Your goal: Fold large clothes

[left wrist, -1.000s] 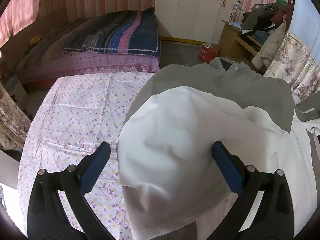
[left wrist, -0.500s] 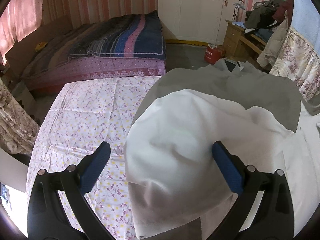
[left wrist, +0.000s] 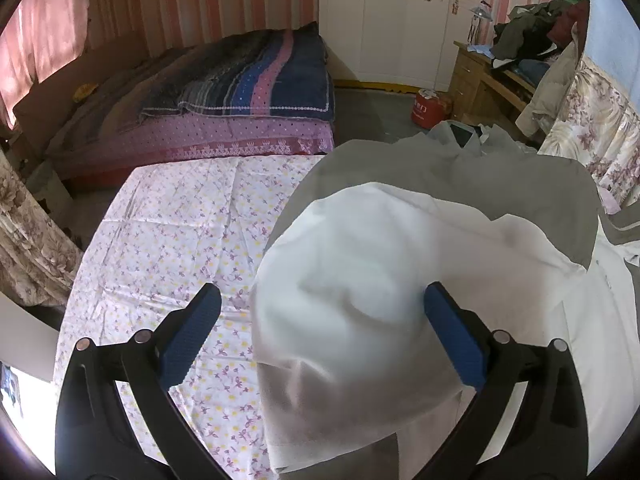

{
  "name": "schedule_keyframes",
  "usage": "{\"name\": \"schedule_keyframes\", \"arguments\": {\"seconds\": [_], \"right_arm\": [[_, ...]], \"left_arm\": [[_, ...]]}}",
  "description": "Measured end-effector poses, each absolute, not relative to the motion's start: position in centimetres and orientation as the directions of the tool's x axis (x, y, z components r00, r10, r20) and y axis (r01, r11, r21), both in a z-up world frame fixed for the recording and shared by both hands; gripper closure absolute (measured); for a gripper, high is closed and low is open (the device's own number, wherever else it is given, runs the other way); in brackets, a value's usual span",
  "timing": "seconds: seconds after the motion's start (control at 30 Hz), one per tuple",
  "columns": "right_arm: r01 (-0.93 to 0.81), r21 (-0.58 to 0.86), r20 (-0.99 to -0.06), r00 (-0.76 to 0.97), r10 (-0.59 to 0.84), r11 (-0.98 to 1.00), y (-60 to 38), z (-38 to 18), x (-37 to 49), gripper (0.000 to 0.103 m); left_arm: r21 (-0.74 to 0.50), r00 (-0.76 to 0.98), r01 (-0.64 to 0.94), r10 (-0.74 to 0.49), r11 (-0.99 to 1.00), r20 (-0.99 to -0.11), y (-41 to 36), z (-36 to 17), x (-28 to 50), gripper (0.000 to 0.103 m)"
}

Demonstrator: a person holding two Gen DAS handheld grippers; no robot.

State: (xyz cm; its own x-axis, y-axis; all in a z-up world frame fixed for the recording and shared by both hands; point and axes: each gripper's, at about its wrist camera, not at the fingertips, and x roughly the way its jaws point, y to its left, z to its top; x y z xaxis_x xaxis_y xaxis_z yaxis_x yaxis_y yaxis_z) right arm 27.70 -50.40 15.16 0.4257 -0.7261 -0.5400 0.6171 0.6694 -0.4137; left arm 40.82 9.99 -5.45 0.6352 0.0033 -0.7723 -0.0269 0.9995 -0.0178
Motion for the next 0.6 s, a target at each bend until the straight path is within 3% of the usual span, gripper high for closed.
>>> {"name": "schedule_keyframes", "arguments": {"seconds": [0.1, 0.17, 0.33, 0.47, 0.6], "right_arm": [[0.401, -0.444, -0.407, 0.706, -0.579, 0.801, -42.3, 16.1, 28.8, 0.002], [0.321, -0.441, -0.405, 0.762, -0.505, 0.838, -38.6, 15.0, 30.9, 0.002], [0.161, -0.293, -0.524, 0.798, -0.299, 0.942, -31.8, 10.1, 36.8, 0.002], [-0.041, -0.118, -0.701, 0.711, -0.054, 0.992, -28.2, 4.8, 42.2, 0.002], [-0.176, -0.023, -0.762, 0.640, 0.097, 0.984, -24.4, 1.8, 44.3, 0.004]], "left_arm": [[-0.020, 0.627, -0.022, -0.002, 1.000, -0.779, 9.9, -5.8, 40.8, 0.003], [-0.008, 0.629, -0.018, 0.005, 1.000, -0.777, 9.6, -5.8, 40.6, 0.003], [0.023, 0.642, -0.020, 0.030, 1.000, -0.766, 9.9, -5.2, 40.5, 0.003], [-0.011, 0.641, -0.029, 0.010, 1.000, -0.767, 10.9, -5.0, 40.6, 0.003], [-0.031, 0.637, -0.030, -0.005, 0.999, -0.771, 11.5, -5.1, 40.7, 0.003]]}}
